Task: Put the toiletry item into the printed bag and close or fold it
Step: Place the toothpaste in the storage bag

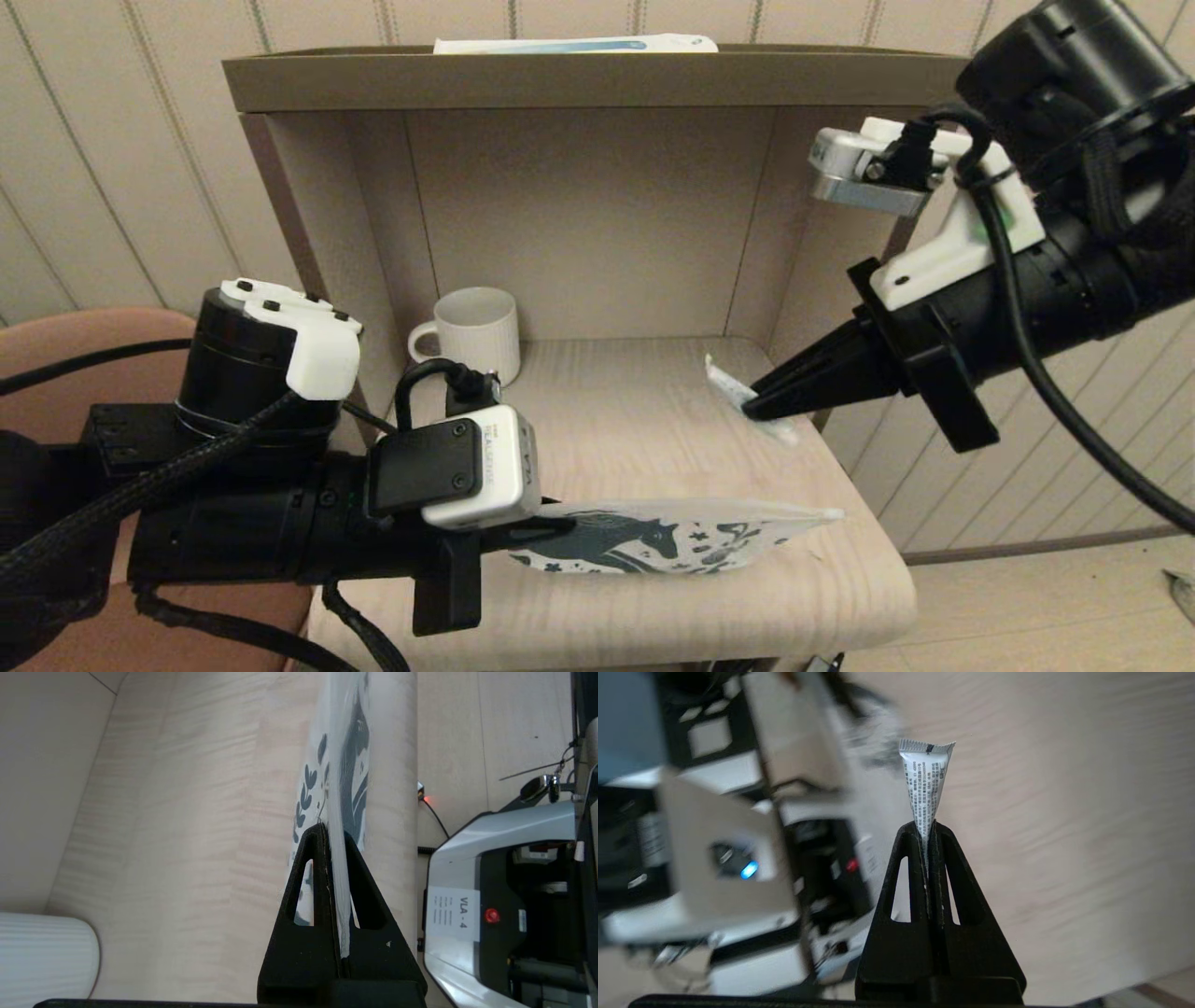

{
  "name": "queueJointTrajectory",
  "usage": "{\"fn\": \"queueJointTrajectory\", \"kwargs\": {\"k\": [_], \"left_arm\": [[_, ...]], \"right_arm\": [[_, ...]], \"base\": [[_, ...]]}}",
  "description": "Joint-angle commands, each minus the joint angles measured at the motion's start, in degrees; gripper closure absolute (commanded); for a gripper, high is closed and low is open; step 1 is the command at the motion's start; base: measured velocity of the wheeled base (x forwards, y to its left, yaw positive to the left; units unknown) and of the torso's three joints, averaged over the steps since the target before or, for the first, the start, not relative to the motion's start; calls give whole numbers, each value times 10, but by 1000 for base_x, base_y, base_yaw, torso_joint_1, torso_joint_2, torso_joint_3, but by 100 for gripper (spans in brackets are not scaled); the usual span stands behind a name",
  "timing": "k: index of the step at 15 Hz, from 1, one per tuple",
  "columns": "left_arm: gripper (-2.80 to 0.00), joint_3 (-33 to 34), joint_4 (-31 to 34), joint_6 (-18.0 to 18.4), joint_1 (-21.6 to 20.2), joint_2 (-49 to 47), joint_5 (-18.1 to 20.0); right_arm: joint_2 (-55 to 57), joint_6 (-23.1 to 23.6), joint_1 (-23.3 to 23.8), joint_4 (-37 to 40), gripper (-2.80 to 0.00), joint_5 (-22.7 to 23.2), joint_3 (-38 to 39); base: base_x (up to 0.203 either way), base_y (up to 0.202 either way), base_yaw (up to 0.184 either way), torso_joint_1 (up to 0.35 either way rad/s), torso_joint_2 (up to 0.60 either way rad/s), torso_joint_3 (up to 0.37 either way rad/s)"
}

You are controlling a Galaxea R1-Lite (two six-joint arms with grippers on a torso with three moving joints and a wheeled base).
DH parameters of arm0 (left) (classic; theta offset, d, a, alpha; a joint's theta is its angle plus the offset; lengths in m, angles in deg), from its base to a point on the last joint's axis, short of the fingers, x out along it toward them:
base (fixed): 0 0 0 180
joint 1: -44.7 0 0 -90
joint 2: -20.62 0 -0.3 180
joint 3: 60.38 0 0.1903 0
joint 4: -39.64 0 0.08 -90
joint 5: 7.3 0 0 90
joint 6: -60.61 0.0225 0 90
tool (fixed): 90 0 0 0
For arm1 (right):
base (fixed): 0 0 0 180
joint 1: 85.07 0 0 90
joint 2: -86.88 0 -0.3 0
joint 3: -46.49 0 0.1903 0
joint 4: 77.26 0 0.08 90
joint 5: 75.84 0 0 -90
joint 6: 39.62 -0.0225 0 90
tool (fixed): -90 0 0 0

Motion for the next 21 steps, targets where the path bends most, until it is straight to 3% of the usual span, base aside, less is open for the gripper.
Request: {"fn": "queueJointTrajectory", "kwargs": {"k": [1,6,15,21], "left_arm": [[0,1,-4,2,-3,-6,9],[0,1,-5,1,-11,0,16],[0,10,-8,1,-18,0,30],[0,17,-31,-17,-39,2,54]], "right_arm": [[0,5,-19,10,0,-7,18],[4,15,-27,8,0,-22,67],[28,20,-31,0,0,-23,76],[24,23,-31,-13,0,-23,107]], "base": [[0,0,0,0,0,0],[0,0,0,0,0,0],[0,0,0,0,0,0],[0,0,0,0,0,0]]}}
